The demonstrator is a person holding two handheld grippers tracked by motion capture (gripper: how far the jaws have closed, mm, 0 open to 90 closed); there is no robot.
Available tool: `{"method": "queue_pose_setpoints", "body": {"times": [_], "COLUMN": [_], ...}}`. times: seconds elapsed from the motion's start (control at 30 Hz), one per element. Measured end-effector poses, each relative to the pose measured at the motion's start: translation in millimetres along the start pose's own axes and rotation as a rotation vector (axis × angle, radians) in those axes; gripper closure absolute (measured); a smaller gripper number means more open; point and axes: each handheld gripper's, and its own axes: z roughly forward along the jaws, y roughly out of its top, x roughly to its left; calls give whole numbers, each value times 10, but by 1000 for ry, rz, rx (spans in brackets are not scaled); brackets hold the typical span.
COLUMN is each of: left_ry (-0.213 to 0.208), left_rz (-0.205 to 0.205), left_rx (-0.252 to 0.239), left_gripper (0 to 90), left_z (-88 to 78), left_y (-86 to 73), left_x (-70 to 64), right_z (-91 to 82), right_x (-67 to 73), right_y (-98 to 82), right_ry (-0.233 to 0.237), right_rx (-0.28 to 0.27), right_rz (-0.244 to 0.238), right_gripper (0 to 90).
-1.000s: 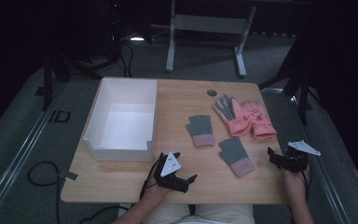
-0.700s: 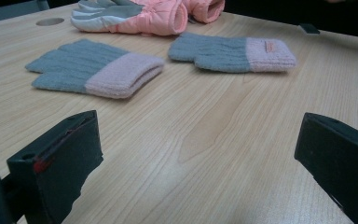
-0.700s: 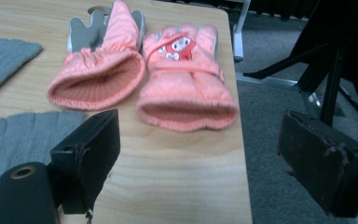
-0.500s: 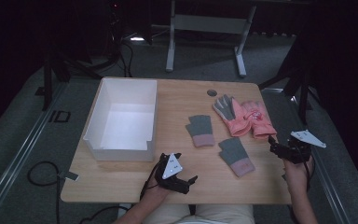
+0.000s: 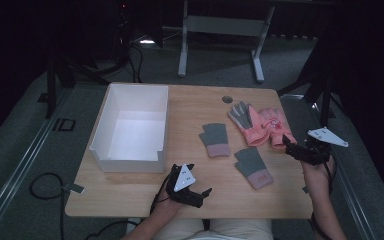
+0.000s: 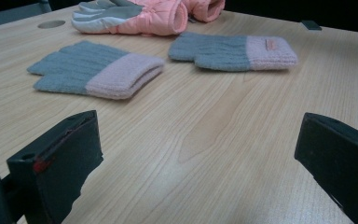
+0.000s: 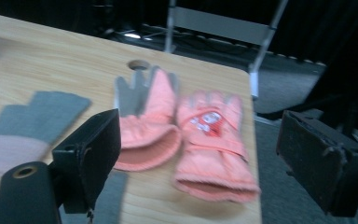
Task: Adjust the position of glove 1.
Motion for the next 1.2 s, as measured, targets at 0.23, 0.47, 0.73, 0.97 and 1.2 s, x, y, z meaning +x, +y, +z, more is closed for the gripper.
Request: {"method": "queue_pose_setpoints", "body": {"times": [0.23, 0.47, 0.73, 0.97, 1.2], "left_ry": [6, 3, -2, -5, -5], "left_rz": [1, -3, 3, 2, 2], "left_rx": [-3, -5, -7, -6, -6], "left_gripper": [0, 0, 0, 0, 1], "left_z": [-2, -4, -7, -6, -6], "left_y": [-2, -3, -4, -4, -4], "left_x": [-5, -4, -4, -6, -6], "right_z": [64, 153, 327, 477, 659], "right_x": [104, 274, 516, 765, 984], "right_y": [179, 325, 387, 377, 315], "right_ry": [62, 105, 208, 292, 341], "right_rx": [28, 34, 82, 113, 134], "right_rz": [3, -24, -47, -74, -98], "right_gripper": [138, 135, 107, 141, 167]}}
